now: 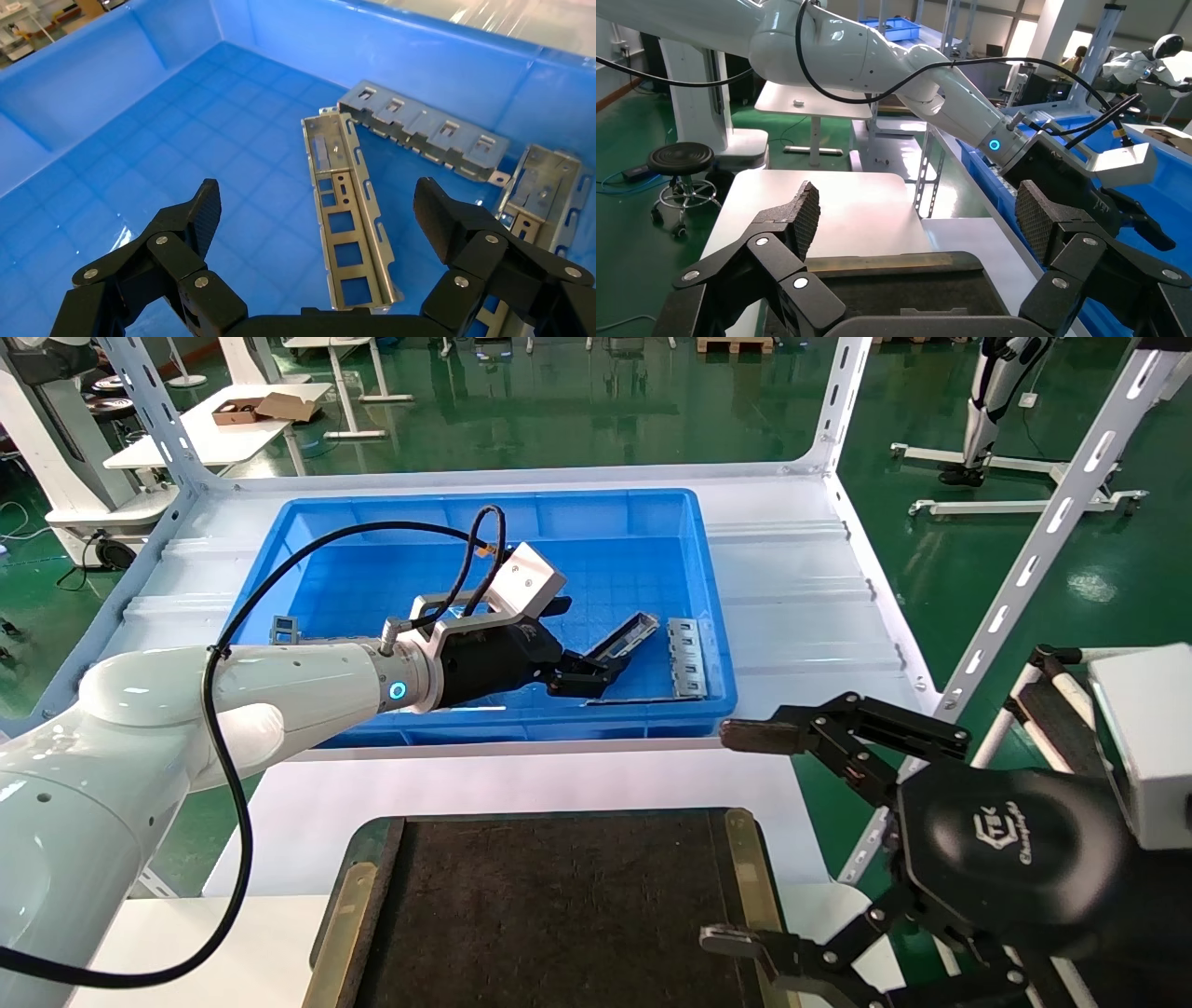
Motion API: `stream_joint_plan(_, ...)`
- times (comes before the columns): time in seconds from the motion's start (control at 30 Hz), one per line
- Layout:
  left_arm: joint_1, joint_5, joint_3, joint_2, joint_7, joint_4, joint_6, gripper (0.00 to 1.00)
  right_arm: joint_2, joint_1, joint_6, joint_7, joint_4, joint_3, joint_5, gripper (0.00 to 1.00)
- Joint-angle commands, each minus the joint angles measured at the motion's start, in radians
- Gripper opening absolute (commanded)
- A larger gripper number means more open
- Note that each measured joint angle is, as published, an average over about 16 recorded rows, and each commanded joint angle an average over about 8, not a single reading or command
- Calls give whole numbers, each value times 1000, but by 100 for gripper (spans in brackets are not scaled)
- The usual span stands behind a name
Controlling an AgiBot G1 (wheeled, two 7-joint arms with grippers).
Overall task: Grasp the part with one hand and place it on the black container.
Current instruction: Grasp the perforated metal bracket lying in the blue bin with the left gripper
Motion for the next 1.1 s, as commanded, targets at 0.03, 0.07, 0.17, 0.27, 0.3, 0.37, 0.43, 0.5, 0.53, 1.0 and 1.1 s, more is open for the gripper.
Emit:
stream_joint_plan(0.03, 4, -3, 17, 0, -12, -8, -10, 90, 0, 0, 0, 0, 0, 0, 0, 44)
stream_joint_plan(0.07, 6, -5, 25, 0, -18, -11, -13, 77, 0, 0, 0, 0, 0, 0, 0, 32)
stream_joint_plan(0.17, 12, -17, 48, 0, -36, -24, -20, 40, 0, 0, 0, 0, 0, 0, 0, 2)
stream_joint_plan(0.27, 16, -30, 70, -1, -54, -36, -24, 4, 0, 0, 0, 0, 0, 0, 0, 0)
stream_joint_plan(0.3, 17, -34, 77, -1, -59, -40, -26, 0, 0, 0, 0, 0, 0, 0, 0, 0)
stream_joint_plan(0.37, 18, -43, 91, -2, -69, -47, -29, 0, 0, 0, 0, 0, 0, 0, 0, 0)
stream_joint_plan(0.43, 19, -52, 104, -3, -76, -52, -33, 0, 0, 0, 0, 0, 0, 0, 0, 0)
stream_joint_plan(0.5, 19, -61, 116, -3, -82, -55, -38, 0, 0, 0, 0, 0, 0, 0, 0, 0)
stream_joint_plan(0.53, 20, -65, 122, -4, -84, -56, -40, 0, 0, 0, 0, 0, 0, 0, 0, 0)
stream_joint_plan(1.0, 17, -130, 183, -7, -97, -65, -59, 0, 0, 0, 0, 0, 0, 0, 0, 0)
stream_joint_plan(1.1, 16, -142, 194, -8, -96, -66, -58, 0, 0, 0, 0, 0, 0, 0, 0, 0)
